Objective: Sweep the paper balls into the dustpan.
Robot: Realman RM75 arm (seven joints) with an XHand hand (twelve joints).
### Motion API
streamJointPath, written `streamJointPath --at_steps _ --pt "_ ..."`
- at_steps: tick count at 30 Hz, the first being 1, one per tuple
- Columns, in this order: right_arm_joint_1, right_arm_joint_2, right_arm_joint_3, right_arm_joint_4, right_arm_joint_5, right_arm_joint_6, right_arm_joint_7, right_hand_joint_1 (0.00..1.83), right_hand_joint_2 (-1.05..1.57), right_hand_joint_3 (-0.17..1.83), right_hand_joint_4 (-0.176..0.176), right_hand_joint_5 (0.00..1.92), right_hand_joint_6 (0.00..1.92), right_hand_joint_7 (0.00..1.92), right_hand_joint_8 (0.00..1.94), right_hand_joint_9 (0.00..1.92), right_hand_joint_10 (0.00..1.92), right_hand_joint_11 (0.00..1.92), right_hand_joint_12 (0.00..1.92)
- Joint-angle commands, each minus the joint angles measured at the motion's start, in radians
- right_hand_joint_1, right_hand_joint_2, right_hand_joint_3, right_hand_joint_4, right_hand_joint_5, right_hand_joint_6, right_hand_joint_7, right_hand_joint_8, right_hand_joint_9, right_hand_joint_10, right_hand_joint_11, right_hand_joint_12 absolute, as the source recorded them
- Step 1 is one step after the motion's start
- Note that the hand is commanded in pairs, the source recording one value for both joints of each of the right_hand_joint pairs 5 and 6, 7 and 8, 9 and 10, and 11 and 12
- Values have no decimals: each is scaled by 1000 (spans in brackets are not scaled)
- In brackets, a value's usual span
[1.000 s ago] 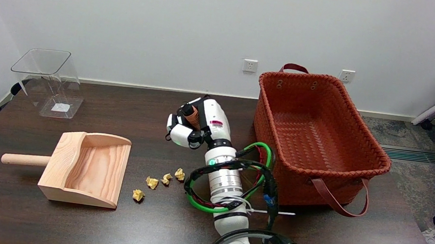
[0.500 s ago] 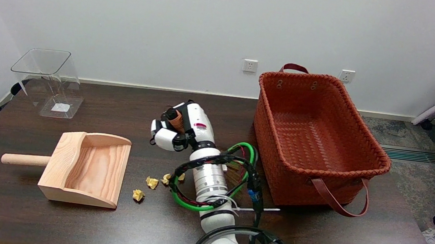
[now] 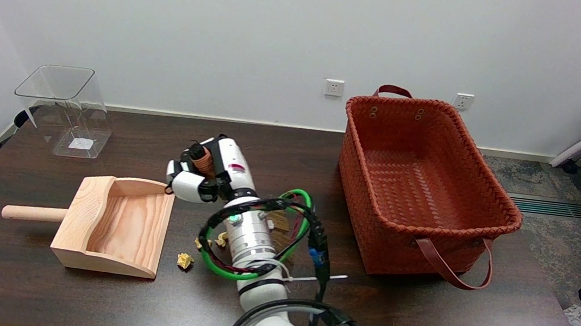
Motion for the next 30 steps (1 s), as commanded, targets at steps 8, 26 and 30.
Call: streamJointPath --at_steps 8,26,30 --pt "90 -268 46 298 -92 79 118 1217 1287 842 0 1920 1920 1920 1920 1920 1920 1920 1920" --pt "262 -347 18 552 -69 102 310 1195 1280 978 0 1920 1920 1920 1920 1920 1920 1920 1920" --pt "270 -347 11 551 -69 89 365 1192 1275 994 0 1920 1920 1920 1920 1920 1920 1920 1920"
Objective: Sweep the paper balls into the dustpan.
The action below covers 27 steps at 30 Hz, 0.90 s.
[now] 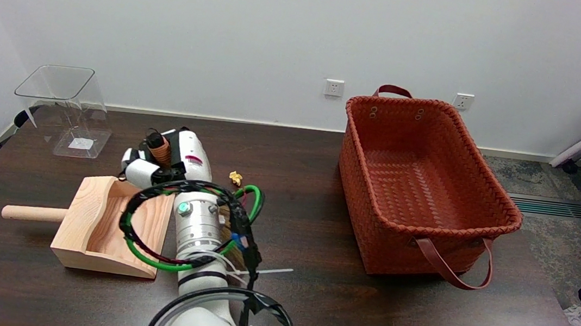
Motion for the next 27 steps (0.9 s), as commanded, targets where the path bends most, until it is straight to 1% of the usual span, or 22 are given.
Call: streamJointPath --at_steps 1,5,10,18,24,27 --pt "109 -69 -22 142 6 -4 192 1192 1274 994 0 1920 1920 1920 1920 1920 1920 1920 1920" --pt "109 -72 -32 141 11 -4 236 1191 1273 993 0 1920 1920 1920 1920 1920 1920 1920 1920" --pt "114 -73 -65 138 55 -4 279 1190 1282 986 0 1920 1920 1920 1920 1920 1920 1920 1920" --pt "83 -71 -87 76 99 -24 294 1163 1255 1170 0 1920 1920 1920 1920 1920 1920 1920 1920" --pt "87 -71 -87 73 102 -59 389 1152 1236 1208 0 1920 1920 1920 1920 1920 1920 1920 1920" --pt "93 -71 -99 69 102 -62 410 1146 1229 1222 0 1920 1920 1920 1920 1920 1920 1920 1920"
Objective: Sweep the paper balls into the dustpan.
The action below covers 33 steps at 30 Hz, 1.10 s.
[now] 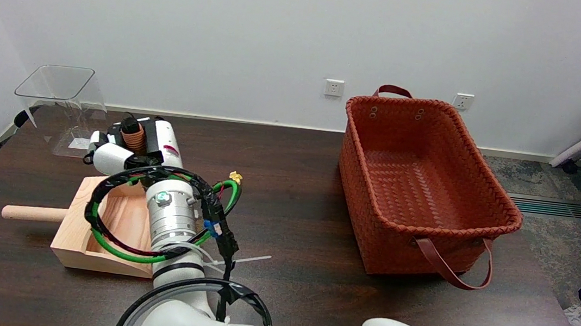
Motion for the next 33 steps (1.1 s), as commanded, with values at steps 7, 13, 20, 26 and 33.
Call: streamJointPath --at_steps 7,13,20,26,33 --pt "4 -2 -73 -52 37 -50 191 1147 1187 1156 0 1920 1920 1920 1920 1920 1920 1920 1920" --pt "11 9 -83 -99 33 -100 218 1162 1135 1004 0 1920 1920 1920 1920 1920 1920 1920 1920" --pt "41 15 -87 -127 -3 -156 157 1199 1046 971 0 1920 1920 1920 1920 1920 1920 1920 1920" --pt "58 22 -87 -146 -54 -175 -8 1212 1028 973 0 1920 1920 1920 1920 1920 1920 1920 1920" --pt "82 31 -78 -197 -165 -193 -333 1207 1047 1001 0 1920 1920 1920 1920 1920 1920 1920 1920"
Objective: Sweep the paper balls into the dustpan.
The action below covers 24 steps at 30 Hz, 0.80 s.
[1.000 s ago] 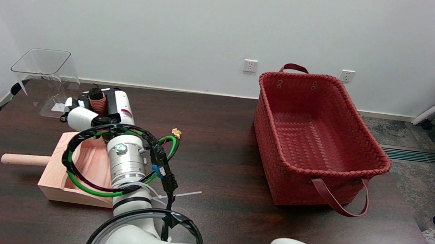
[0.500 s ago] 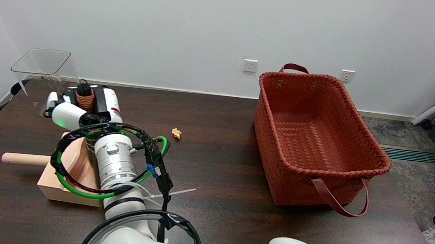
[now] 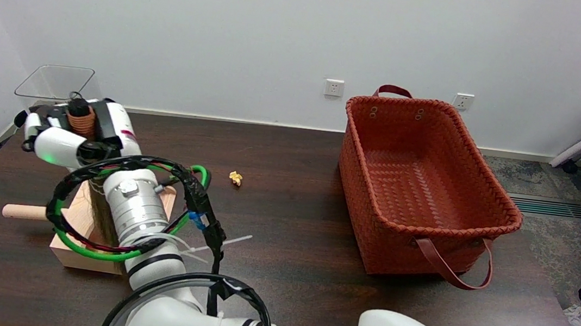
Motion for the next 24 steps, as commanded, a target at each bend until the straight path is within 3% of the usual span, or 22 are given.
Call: streamJointPath --at_steps 1,7,14,24 --pt "55 20 -1 -101 -183 -69 -491 1205 1051 1005 0 1920 1920 1920 1920 1920 1920 1920 1920" --pt "71 58 18 -178 -187 -115 -590 1204 1062 1029 0 1920 1920 1920 1920 1920 1920 1920 1920" --pt "87 120 51 -225 -133 -136 -594 1207 1076 1014 0 1920 1920 1920 1920 1920 1920 1920 1920" --pt "137 286 -1 -180 22 -136 -295 1259 1040 966 0 1920 1920 1920 1920 1920 1920 1920 1920"
